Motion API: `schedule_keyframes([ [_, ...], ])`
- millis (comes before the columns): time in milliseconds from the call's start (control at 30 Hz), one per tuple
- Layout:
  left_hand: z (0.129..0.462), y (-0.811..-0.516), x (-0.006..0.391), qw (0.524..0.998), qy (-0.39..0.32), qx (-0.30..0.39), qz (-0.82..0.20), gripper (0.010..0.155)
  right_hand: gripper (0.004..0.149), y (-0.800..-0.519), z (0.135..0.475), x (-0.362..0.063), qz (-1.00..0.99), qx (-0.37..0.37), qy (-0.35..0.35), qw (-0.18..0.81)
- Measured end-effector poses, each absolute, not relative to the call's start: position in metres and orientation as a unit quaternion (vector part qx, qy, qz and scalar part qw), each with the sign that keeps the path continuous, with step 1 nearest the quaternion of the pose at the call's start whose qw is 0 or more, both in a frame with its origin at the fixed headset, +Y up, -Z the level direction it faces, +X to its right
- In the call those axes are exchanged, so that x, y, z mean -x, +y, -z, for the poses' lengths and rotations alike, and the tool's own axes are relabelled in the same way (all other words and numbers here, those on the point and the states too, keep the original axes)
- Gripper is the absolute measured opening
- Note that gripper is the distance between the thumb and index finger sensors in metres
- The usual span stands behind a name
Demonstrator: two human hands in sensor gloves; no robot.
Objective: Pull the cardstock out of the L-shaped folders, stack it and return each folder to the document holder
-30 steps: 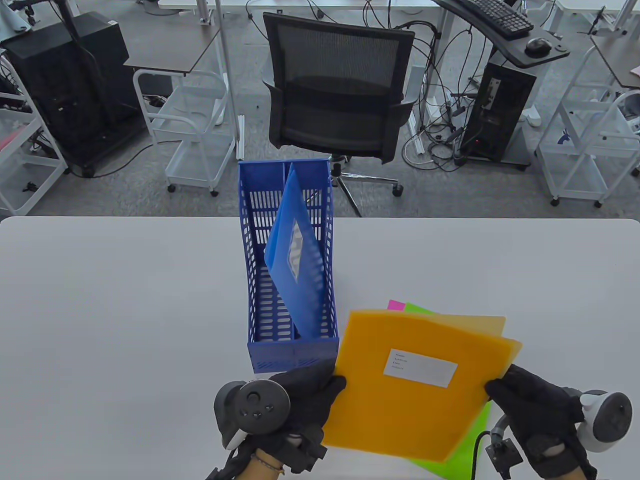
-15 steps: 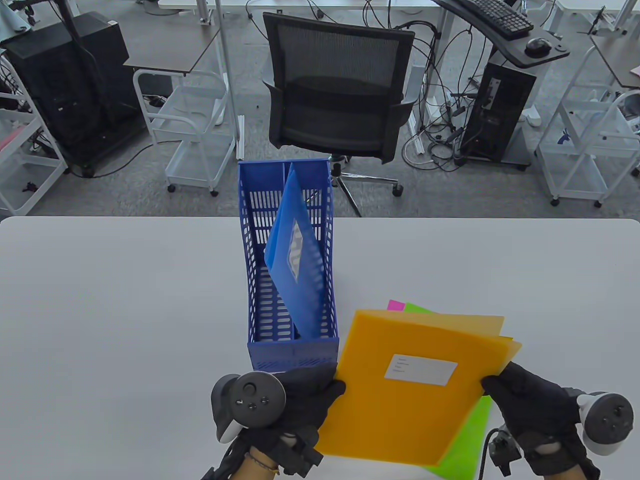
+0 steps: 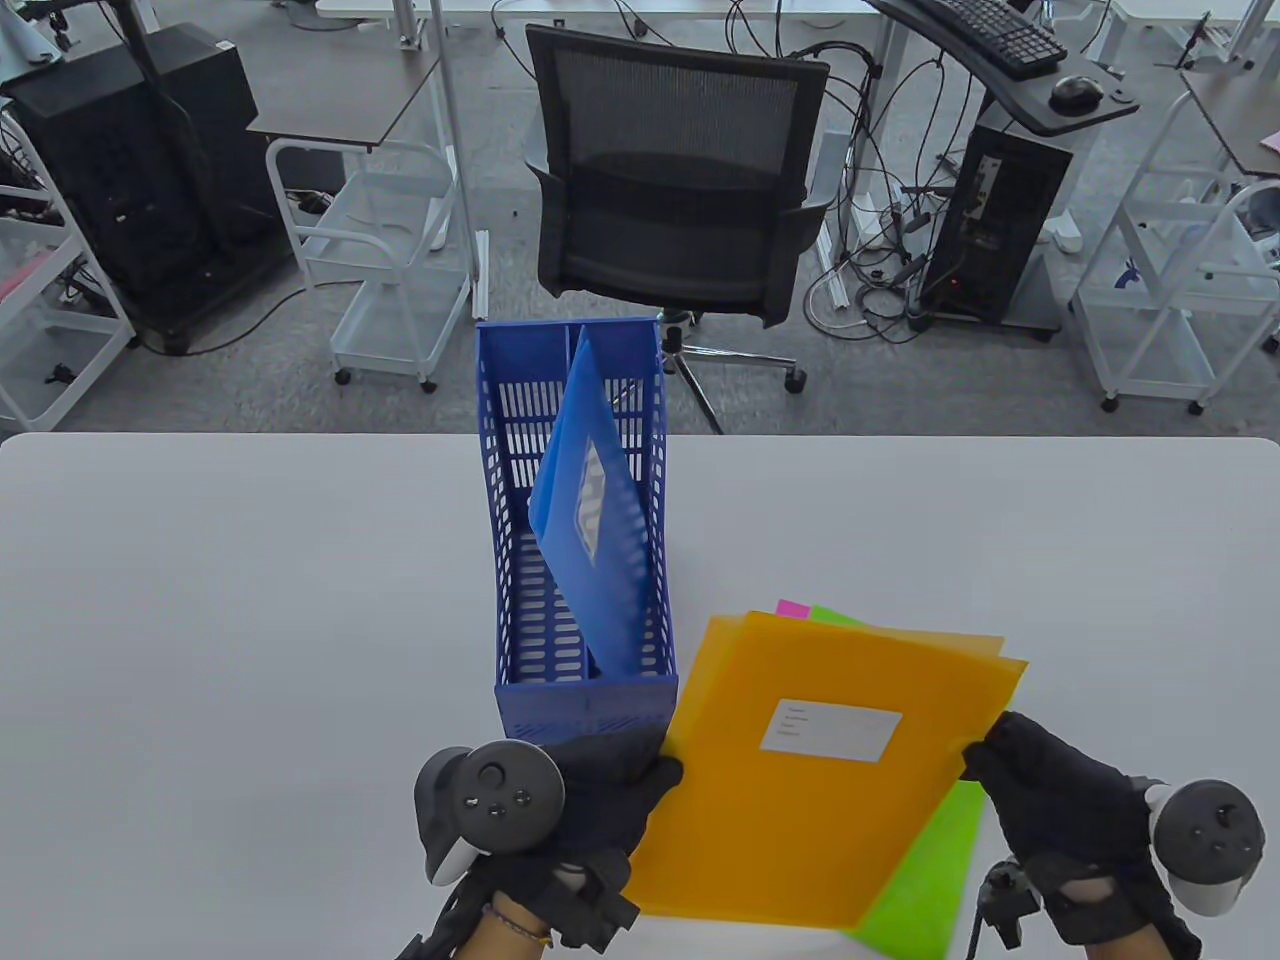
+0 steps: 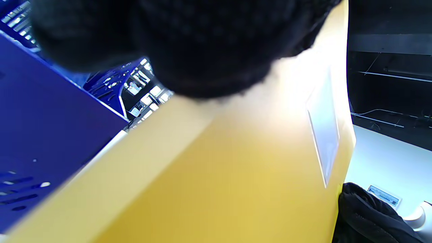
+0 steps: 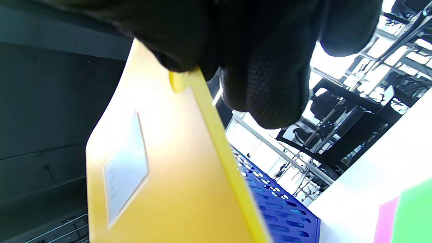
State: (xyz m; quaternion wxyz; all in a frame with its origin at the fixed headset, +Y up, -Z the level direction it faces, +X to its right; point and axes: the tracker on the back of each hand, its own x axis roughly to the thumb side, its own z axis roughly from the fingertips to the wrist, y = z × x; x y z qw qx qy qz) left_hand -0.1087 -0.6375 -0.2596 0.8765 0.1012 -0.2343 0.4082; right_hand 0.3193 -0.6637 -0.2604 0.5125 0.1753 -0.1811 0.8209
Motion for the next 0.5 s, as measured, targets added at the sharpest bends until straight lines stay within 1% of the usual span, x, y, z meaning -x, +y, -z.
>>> schedule_keyframes([
  [267, 0.262, -0.637, 0.125, 0.878, -0.212, -0.106, -0.416, 0.041, 0.039, -0.672, 0.265, -0.338, -0.834, -0.113, -0.178, 0.51],
  [500, 0.266, -0.64, 0.139, 0.876, -0.191, -0.1, -0.43, 0.041, 0.039, -0.684, 0.273, -0.356, -0.815, -0.069, -0.16, 0.553],
])
